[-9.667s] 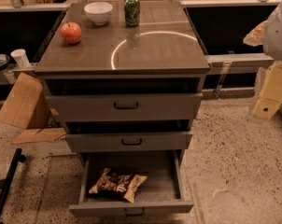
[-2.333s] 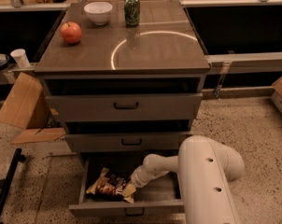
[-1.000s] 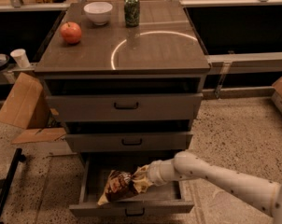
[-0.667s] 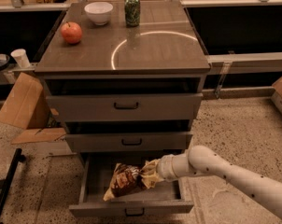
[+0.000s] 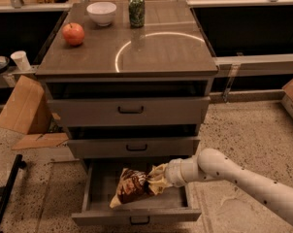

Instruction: Pick brown chip bag from bottom drawer and place on counter

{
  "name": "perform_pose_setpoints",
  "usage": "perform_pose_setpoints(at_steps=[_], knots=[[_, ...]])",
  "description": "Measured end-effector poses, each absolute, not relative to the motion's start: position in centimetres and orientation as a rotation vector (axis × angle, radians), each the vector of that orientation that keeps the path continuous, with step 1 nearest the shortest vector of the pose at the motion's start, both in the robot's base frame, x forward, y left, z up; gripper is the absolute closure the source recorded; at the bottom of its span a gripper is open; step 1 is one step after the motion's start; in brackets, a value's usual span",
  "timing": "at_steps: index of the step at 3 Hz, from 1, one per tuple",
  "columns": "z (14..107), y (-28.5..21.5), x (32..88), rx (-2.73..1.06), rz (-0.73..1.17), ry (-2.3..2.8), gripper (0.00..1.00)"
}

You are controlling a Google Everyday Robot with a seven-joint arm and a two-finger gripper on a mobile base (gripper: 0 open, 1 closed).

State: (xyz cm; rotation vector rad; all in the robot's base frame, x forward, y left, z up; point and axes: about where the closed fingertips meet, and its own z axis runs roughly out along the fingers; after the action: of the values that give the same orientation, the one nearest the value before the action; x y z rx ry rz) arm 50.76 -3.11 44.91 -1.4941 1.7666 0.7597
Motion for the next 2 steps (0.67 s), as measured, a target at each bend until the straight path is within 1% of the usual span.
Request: perform_pose_setpoints(at_steps=[1,2], knots=[[51.3,-3.1,48.8,-1.593,0.744,1.611,1.00],[63.4,-3.5,47.0,-1.657,0.724,1.347,1.00]])
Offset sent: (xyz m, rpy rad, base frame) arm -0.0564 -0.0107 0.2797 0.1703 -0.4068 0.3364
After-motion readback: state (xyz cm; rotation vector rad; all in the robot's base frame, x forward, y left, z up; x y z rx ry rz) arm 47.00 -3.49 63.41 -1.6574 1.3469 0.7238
